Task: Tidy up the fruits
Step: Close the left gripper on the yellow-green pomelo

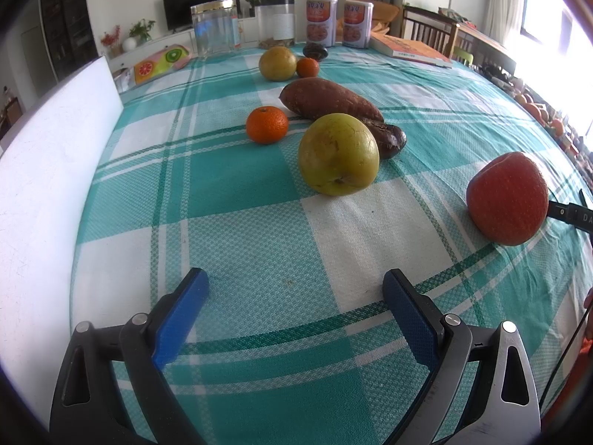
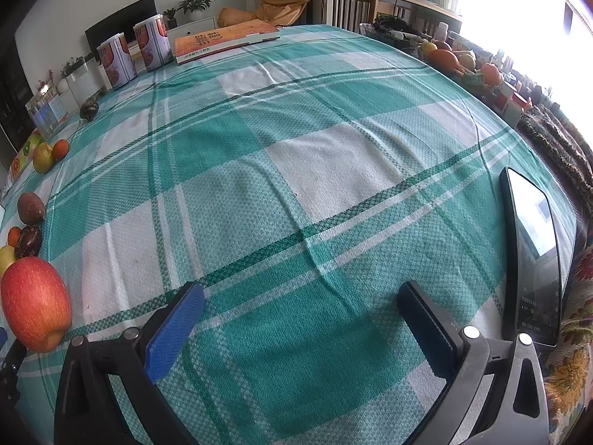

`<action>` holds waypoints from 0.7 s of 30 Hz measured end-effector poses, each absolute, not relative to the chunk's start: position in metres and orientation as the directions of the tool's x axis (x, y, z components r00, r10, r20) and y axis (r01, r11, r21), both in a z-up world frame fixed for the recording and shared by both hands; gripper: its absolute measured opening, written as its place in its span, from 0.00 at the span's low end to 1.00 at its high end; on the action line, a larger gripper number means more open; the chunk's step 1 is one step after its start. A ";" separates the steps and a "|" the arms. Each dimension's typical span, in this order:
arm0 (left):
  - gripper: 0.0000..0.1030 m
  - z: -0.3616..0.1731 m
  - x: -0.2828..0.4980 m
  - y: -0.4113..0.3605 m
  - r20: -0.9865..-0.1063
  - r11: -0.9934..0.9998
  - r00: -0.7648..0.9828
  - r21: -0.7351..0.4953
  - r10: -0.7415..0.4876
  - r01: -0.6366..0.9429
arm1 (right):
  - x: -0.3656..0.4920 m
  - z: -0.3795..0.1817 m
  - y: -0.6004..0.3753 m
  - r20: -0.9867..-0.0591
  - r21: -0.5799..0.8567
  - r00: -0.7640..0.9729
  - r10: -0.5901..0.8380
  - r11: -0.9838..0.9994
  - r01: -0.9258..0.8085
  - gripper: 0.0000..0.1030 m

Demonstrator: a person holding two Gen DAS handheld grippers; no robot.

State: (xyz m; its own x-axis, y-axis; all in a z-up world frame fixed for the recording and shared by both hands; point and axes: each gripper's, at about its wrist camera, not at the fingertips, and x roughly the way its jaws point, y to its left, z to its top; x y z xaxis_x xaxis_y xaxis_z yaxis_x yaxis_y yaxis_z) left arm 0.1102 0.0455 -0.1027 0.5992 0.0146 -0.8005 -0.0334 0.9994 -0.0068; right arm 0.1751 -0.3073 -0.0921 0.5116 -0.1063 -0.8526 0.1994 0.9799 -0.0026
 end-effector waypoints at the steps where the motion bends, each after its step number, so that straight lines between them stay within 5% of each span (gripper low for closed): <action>1: 0.93 -0.103 0.110 0.046 -0.801 0.999 0.599 -0.007 0.015 -0.033 | 0.175 -0.092 -0.307 -0.853 -0.003 0.512 -0.106 0.980 0.199 1.00; 21: 0.94 -0.103 0.111 0.047 -0.800 0.999 0.599 -0.018 0.005 -0.032 | 0.175 -0.093 -0.307 -0.851 -0.002 0.514 -0.106 0.980 0.198 1.00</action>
